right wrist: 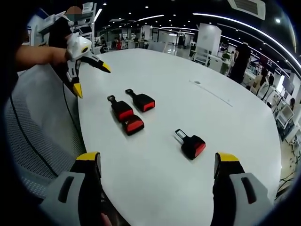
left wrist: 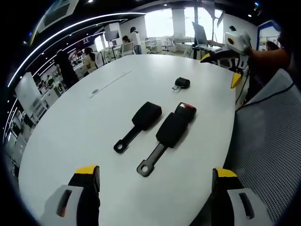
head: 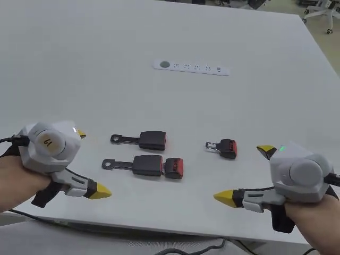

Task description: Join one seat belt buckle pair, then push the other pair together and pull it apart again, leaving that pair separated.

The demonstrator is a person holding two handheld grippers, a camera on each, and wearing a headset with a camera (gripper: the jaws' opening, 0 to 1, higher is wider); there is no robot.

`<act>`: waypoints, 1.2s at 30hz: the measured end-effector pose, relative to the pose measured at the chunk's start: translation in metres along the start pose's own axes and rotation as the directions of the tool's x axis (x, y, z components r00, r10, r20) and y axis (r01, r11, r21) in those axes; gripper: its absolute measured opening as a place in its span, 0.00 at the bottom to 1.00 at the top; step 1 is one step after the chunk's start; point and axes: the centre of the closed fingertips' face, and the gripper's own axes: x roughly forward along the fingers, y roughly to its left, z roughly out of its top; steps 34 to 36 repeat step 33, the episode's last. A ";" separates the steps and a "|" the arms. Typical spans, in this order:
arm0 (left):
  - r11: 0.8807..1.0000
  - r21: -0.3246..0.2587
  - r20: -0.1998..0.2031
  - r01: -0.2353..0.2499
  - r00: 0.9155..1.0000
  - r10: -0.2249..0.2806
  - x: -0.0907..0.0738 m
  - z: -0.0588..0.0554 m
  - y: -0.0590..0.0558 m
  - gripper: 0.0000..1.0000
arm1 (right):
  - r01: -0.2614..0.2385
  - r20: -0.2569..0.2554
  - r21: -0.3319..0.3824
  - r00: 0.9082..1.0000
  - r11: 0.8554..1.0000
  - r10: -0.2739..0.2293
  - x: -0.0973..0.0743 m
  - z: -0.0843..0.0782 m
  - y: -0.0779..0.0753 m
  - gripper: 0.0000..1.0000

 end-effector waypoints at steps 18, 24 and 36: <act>1.000 0.007 -0.025 0.003 1.000 -0.003 0.001 -0.006 0.000 1.00 | 0.009 0.000 0.019 1.000 1.000 -0.009 0.000 0.002 -0.006 1.00; 1.000 0.011 -0.027 0.010 1.000 -0.010 0.003 -0.007 0.000 1.00 | 0.002 -0.006 0.012 1.000 1.000 -0.002 0.003 -0.001 -0.002 1.00; 1.000 0.015 -0.030 0.013 0.999 -0.013 0.003 -0.006 -0.002 1.00 | 0.003 -0.002 0.012 1.000 1.000 -0.003 0.004 -0.001 -0.002 1.00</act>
